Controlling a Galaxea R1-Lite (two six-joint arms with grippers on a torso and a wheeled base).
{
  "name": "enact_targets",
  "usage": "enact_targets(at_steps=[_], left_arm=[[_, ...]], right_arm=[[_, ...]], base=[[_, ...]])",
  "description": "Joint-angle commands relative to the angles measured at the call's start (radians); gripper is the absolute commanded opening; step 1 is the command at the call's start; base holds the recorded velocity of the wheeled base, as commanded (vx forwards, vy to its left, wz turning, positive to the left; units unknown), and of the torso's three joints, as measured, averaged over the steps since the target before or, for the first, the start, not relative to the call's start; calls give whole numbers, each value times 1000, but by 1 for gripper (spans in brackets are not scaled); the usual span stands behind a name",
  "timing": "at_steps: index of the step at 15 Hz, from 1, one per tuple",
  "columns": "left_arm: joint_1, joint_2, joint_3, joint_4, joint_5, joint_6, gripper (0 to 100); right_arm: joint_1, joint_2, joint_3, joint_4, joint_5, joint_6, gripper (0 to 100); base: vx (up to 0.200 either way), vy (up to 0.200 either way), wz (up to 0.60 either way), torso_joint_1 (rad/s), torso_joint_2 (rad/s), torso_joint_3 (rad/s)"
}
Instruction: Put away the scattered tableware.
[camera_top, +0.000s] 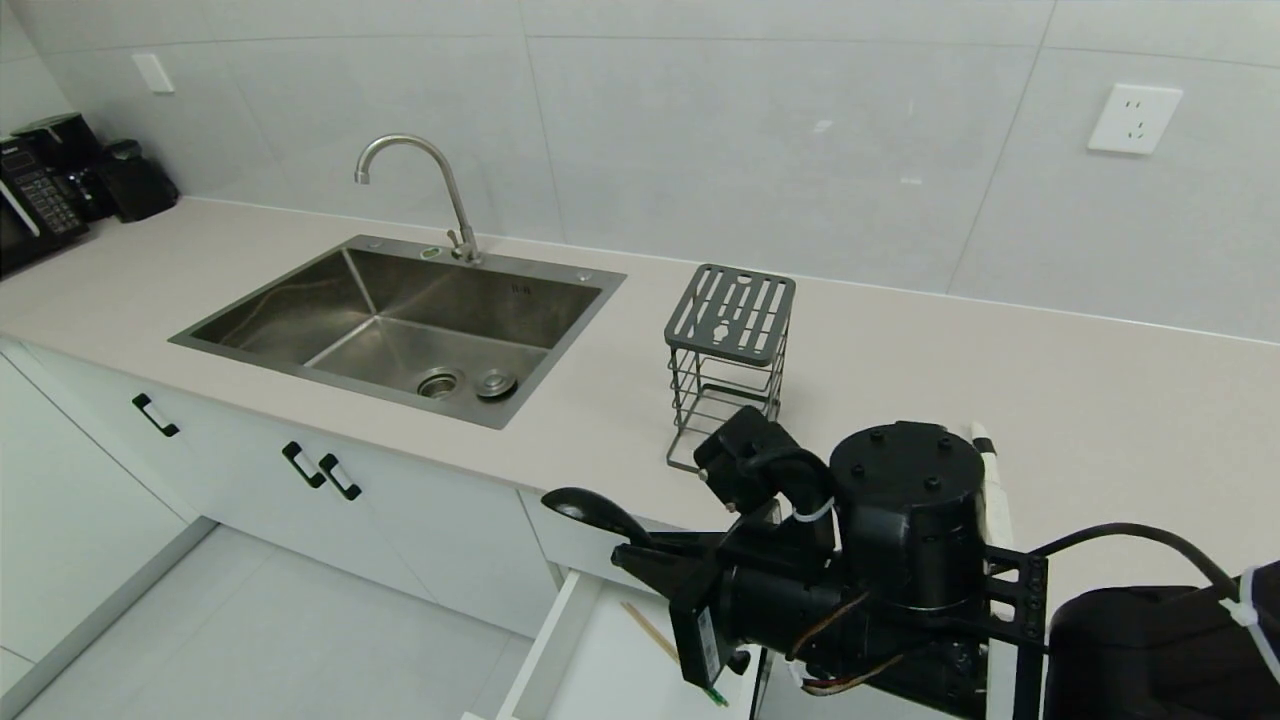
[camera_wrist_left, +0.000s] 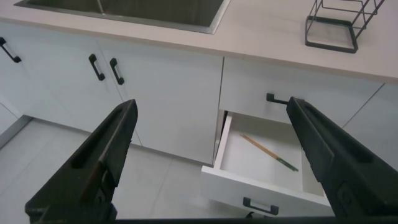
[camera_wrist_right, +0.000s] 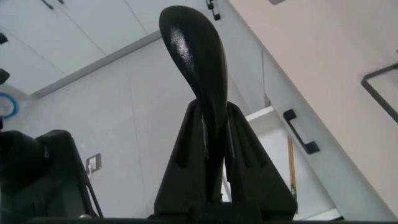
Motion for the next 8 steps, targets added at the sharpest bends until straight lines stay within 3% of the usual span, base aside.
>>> enact_targets(at_steps=[1, 8], left_arm=[[0, 0, 0, 0, 0, 0, 100], [0, 0, 0, 0, 0, 0, 100]], right_arm=[[-3, 69, -40, -1, 44, -82, 0], [12, 109, -114, 10, 28, -91, 0]], base=[[0, 0, 0, 0, 0, 0], [0, 0, 0, 0, 0, 0]])
